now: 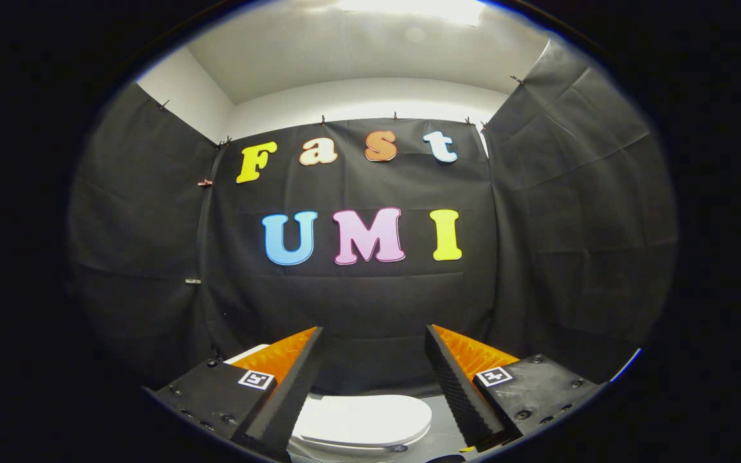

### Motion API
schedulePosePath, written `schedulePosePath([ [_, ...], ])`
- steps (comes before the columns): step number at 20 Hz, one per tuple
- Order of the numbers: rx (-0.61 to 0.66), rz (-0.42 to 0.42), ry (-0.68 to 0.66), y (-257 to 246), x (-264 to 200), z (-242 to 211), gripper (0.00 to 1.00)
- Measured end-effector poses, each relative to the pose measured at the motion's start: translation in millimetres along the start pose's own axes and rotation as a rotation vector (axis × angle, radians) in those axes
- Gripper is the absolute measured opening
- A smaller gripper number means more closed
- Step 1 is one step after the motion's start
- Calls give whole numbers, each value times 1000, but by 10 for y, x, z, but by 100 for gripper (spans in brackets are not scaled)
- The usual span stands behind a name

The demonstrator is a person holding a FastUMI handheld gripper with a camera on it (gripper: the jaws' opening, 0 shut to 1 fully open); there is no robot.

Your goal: Open the toilet lid.

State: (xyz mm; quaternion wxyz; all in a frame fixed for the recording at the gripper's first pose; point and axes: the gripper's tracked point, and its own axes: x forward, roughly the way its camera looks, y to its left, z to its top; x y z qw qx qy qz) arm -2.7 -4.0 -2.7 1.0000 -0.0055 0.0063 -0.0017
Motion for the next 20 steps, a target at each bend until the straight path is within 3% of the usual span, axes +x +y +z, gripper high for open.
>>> schedulePosePath([
  [11, 12, -35, 32, -114, 110, -154, 98],
  [20, 136, -72, 116, -408, 437, -759, 98],
])
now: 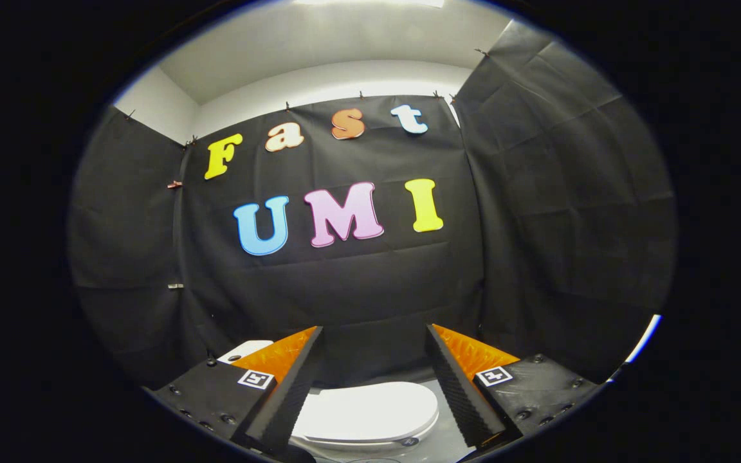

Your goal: Open the toilet lid.

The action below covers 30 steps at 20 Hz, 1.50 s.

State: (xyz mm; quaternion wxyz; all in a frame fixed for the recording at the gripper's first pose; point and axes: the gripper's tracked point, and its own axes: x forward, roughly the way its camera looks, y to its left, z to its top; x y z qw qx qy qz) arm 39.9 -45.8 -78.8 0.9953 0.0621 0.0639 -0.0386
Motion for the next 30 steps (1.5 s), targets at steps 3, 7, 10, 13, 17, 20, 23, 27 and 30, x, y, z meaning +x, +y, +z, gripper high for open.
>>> schedulePosePath([
  [3, 49, -9, 74, -171, 213, -322, 98],
  [7, 146, -59, 169, -514, 434, -855, 98],
  [10, 195, -92, 259, -741, 558, -1340, 98],
  [13, 239, -111, 333, -885, 656, -1714, 98],
  [17, 324, -122, 403, -1025, 768, -2151, 98],
  [20, 381, -132, 465, -1120, 841, -2513, 97],
  [23, 455, -138, 541, -1190, 871, -2920, 97],
  [27, 576, -163, 653, -1348, 813, -3528, 96],
  [30, 637, -187, 700, -1425, 749, -3880, 96],
])
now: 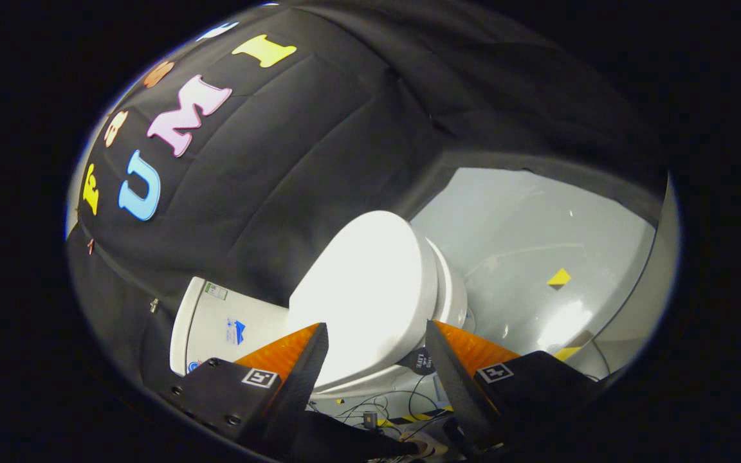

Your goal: Open the toilet lid.

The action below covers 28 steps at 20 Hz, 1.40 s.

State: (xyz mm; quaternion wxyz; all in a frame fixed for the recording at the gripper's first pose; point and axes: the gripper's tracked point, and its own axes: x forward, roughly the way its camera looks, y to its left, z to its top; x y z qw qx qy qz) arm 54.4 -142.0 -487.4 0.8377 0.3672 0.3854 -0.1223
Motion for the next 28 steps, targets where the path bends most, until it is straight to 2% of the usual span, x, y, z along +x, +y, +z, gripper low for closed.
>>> schedulePosePath([
  [2, 32, -3, 30, -124, 99, -114, 97],
  [7, 171, 54, 75, -239, 309, -333, 97],
  [11, 318, 90, 89, -482, 423, -498, 96],
  [12, 345, 86, 98, -544, 459, -550, 89],
  [15, 385, 104, 117, -595, 533, -668, 89],
  [18, 407, 126, 132, -567, 645, -738, 73],
  [20, 422, 129, 140, -572, 721, -795, 73],
  [21, 424, 113, 150, -607, 747, -838, 51],
  [22, 434, 139, 145, -573, 761, -817, 29],
  [24, 455, 180, 145, -494, 749, -805, 29],
  [25, 474, 201, 141, -491, 891, -762, 24],
  [26, 492, 197, 127, -432, 1060, -937, 19],
  [28, 500, 205, 132, -494, 784, -796, 10],
])
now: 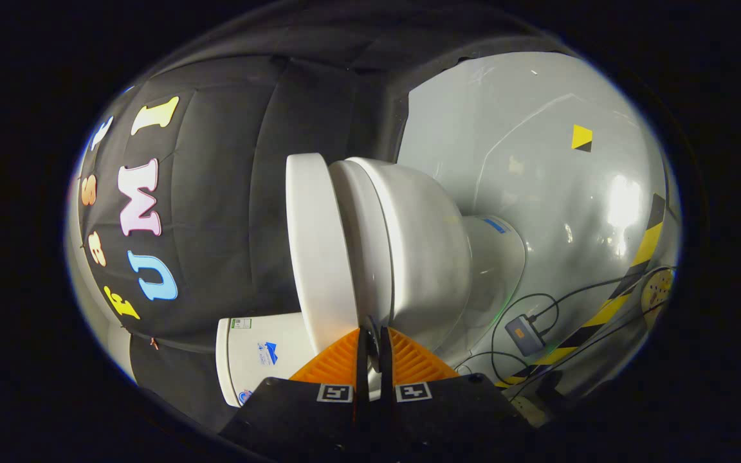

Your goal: Open the toilet lid.

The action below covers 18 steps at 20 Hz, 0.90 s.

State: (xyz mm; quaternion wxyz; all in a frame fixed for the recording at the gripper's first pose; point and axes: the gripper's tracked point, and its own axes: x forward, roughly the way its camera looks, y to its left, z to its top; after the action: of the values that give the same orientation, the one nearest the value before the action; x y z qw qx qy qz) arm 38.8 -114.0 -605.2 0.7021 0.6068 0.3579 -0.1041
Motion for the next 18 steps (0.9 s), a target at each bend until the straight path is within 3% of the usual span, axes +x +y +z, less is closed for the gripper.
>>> schedulePosePath([
  [2, -6, 3, -4, 29, 26, -4, 10],
  [3, -23, -1, -2, 47, 1, 2, 4],
  [8, -90, -52, 2, 117, -33, -33, 5],
  [18, -390, -108, -46, 1020, -335, -276, 5],
])
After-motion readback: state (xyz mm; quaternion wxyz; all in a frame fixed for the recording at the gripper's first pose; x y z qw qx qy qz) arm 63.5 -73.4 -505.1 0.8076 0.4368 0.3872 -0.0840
